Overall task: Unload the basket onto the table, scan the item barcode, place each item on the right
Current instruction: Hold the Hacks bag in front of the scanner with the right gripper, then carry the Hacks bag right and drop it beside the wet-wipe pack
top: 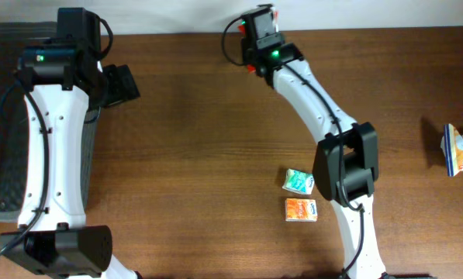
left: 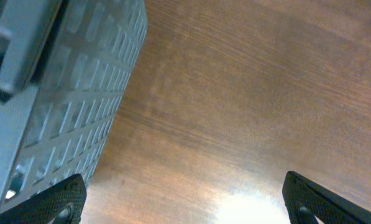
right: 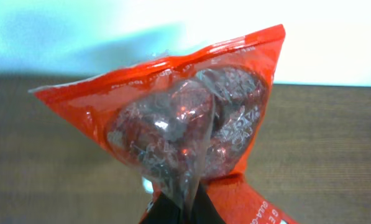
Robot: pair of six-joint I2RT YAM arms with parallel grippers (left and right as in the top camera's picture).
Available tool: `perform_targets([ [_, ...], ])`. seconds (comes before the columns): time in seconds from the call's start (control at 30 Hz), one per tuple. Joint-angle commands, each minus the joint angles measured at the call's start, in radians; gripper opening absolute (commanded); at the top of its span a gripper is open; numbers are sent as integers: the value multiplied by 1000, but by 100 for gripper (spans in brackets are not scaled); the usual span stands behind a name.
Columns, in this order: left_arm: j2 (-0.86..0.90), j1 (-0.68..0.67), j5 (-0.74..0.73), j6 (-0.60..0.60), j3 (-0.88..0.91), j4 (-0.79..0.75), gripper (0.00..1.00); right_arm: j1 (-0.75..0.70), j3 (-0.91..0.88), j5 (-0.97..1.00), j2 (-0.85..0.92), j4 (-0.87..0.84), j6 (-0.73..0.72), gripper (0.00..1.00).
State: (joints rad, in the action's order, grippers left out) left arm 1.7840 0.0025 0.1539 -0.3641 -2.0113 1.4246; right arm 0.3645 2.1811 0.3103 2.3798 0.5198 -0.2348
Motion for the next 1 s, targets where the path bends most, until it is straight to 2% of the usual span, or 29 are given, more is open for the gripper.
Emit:
perform_targets([
  [0.0, -10, 5, -12, -14, 16, -18, 99, -34, 24, -92, -15, -48, -132, 4],
  [0.1, -10, 5, -12, -14, 16, -19, 99, -46, 24, -155, -5, -79, -199, 4],
  [0.53, -10, 5, -11, -14, 16, -19, 99, -45, 24, -173, -6, -53, -201, 4],
  [0.73, -10, 5, -12, -14, 16, -18, 99, -83, 24, -171, -153, 127, -201, 4],
  [0.87, -10, 5, -61, -13, 16, -9, 99, -198, 24, -124, -303, 296, -212, 4],
  [0.97, -10, 5, -64, -13, 16, -6, 99, -367, 24, -97, -377, 491, -310, 4],
])
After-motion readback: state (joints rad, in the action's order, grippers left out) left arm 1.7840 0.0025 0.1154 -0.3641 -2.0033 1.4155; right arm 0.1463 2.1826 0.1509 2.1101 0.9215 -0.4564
